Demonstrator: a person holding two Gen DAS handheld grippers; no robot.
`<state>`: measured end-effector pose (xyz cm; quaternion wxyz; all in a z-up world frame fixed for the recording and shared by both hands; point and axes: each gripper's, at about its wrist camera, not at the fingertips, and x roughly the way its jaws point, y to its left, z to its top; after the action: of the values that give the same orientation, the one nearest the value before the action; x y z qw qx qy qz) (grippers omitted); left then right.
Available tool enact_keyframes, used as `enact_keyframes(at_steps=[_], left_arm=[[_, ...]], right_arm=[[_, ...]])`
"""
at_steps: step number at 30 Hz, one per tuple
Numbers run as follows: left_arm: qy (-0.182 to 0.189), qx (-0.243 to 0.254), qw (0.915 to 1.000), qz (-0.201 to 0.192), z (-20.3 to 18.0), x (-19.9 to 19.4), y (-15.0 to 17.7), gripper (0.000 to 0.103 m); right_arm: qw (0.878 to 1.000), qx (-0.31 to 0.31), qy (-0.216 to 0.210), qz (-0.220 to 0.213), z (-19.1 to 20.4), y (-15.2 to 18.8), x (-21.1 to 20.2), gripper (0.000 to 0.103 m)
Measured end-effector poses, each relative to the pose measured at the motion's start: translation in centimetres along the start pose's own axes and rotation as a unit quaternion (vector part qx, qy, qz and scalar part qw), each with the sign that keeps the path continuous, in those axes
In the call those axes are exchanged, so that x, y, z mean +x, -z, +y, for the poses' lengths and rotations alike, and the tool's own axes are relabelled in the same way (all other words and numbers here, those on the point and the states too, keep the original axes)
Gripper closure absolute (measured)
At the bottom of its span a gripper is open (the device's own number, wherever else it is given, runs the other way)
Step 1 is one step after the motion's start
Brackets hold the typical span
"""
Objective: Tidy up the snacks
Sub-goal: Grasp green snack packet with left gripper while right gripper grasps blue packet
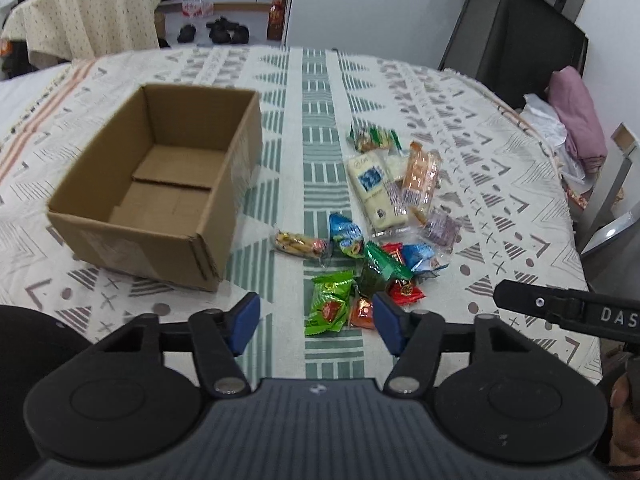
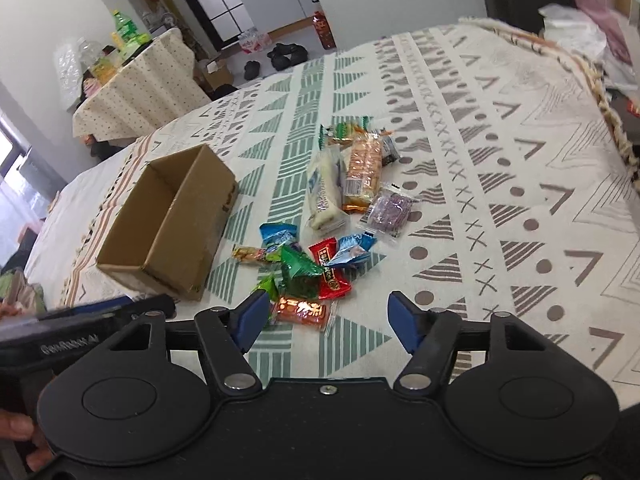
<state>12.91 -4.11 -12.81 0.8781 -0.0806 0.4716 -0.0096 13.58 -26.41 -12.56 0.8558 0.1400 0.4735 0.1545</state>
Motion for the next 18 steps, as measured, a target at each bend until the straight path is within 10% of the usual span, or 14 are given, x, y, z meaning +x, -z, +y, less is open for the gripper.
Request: enact_keyframes(at_steps=[18], left_arm=[[-0.012,-0.015,0.9977,0.065,-0.4,8.6,-0.8,0.055]], right_arm=[[0.998,0.045,-0.006,0.034,-2.0,-2.0,6.6,0.050]])
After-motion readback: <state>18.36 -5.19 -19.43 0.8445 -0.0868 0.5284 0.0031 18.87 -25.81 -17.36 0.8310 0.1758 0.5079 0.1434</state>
